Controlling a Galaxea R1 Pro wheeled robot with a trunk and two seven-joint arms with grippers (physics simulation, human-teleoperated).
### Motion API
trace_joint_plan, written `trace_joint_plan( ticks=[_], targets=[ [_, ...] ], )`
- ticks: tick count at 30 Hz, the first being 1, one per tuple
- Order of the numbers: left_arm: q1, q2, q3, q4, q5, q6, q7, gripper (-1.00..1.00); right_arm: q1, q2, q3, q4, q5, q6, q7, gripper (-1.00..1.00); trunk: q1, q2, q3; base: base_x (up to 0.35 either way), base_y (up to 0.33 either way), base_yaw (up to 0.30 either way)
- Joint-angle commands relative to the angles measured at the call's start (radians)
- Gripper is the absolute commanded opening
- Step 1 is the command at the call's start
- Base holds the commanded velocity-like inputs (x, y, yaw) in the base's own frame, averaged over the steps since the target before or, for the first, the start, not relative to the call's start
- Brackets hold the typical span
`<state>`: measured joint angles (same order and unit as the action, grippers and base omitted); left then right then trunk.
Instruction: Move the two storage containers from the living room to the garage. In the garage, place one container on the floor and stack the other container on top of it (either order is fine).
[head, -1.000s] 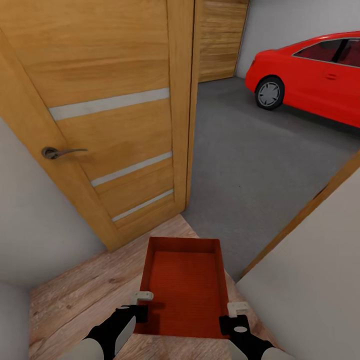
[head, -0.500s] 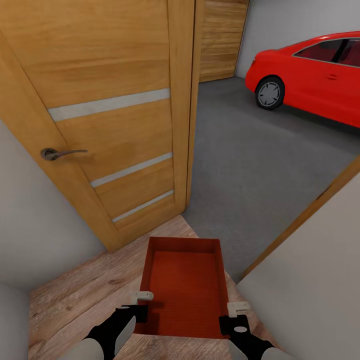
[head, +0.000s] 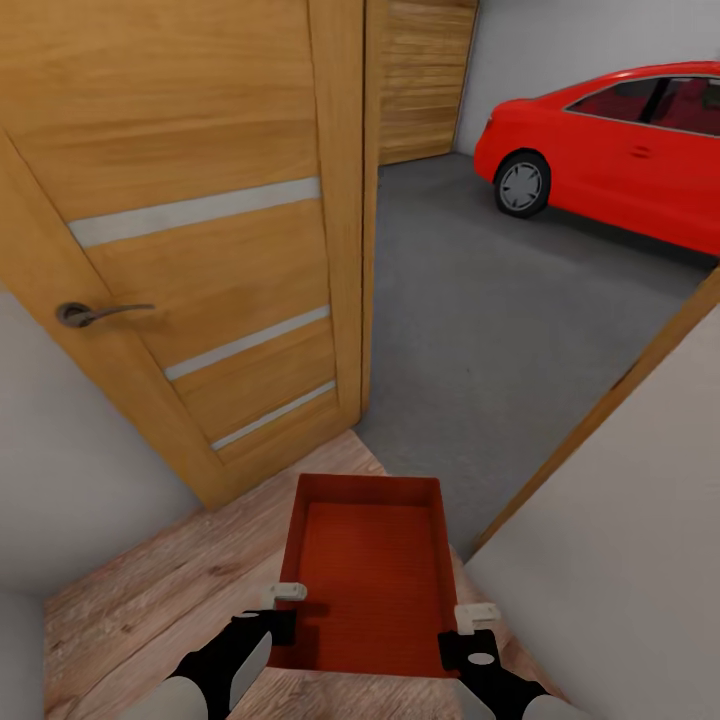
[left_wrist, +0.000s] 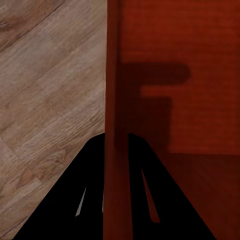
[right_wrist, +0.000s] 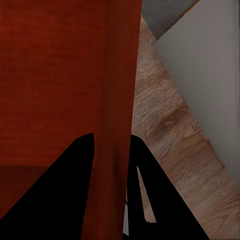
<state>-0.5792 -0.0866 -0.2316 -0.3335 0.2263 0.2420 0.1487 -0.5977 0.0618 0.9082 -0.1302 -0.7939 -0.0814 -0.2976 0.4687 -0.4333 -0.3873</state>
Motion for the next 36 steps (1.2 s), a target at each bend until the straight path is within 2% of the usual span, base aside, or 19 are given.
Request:
trace_joint_plan(
  ticks=[1,9,19,36],
  targets=[
    [0.0,0.002,-0.044,-0.006,0.015,-0.01,0.008,-1.0,-0.001,-0.02,0.005,0.0,-0.035,0.002,0.0,-1.0,0.0,-0.002,-0.002,0.0,0.0,-0.236],
    [0.0,0.002,-0.044,-0.006,0.015,-0.01,0.008,-1.0,-0.001,-0.02,0.005,0.0,-0.035,0.002,0.0,-1.0,0.0,-0.002,-0.002,0.0,0.0,-0.211],
    [0.0,0.001,-0.043,-0.007,0.015,-0.006,0.009,-1.0,-0.001,-0.02,0.005,0.0,-0.036,0.002,0.0,-1.0,0.0,-0.002,-0.002,0.001,0.008,-0.014],
    [0.0,0.001,-0.044,-0.007,0.015,-0.005,0.009,-1.0,-0.001,-0.019,0.005,0.0,-0.036,0.003,0.001,-1.0,0.0,-0.002,-0.002,0.094,0.268,0.0]
  ],
)
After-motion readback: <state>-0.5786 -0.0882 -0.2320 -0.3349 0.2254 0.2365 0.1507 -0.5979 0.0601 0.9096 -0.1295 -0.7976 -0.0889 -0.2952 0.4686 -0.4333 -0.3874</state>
